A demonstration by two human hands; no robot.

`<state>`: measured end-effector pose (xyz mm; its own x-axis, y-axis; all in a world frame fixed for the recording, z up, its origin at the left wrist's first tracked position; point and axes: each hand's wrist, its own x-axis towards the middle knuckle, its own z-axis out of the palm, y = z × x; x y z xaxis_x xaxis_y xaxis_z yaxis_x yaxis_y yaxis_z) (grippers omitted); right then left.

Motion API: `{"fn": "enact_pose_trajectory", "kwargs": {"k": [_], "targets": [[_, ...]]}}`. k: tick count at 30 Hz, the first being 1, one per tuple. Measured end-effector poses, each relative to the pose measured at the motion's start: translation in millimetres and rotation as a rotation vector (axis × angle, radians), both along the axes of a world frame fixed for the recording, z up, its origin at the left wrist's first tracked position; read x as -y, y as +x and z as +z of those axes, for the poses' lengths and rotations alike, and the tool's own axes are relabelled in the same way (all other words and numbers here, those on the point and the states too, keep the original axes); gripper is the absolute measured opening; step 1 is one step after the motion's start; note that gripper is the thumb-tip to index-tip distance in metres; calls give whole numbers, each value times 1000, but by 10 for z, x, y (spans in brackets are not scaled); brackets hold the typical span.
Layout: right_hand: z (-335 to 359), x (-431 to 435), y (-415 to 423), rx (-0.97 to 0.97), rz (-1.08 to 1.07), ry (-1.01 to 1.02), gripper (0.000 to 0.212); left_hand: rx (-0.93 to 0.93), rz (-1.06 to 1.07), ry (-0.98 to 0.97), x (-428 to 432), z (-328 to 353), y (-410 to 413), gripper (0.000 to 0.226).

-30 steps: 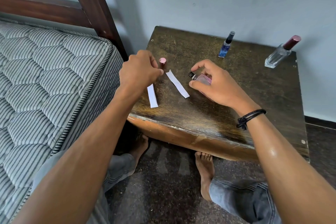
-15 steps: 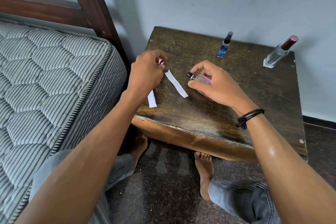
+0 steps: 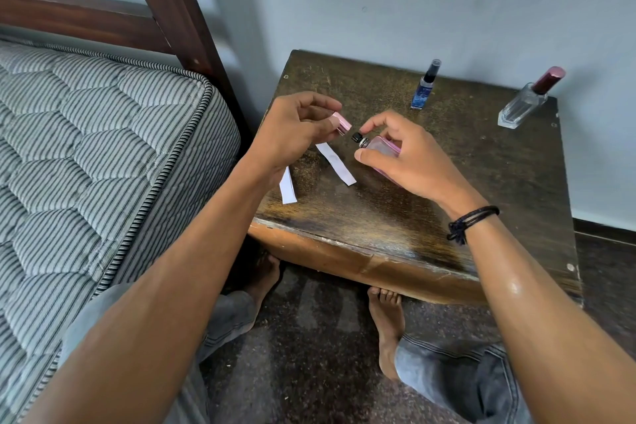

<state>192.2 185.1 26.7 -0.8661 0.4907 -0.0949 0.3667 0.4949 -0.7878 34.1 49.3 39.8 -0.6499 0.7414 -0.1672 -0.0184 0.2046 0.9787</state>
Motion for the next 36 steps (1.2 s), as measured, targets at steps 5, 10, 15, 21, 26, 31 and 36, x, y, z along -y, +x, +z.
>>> {"fn": "enact_pose_trajectory", "kwargs": {"k": [5,10,15,21,26,31,36], "targets": [[-4,20,-11,-27,-4,-11,31,65,-59,-5,-8,-27,10,21],[-13,18,-15,-47,2,-13,35,85,-105,-8,-4,-14,39,24],[-7,7,-6,-60,12,-32,40,119,-133,14,-3,-12,46,25],[19,22,-5,-87,9,-83,36,137,-115,43,3,17,37,27],[30,48,-21,-131,7,-122,34,82,-88,75,0,47,53,28],[29,63,-41,-203,-8,-183,34,44,-77,128,-11,49,38,23],[3,70,-56,-270,-18,-229,30,19,-74,166,-25,41,49,23]]}}
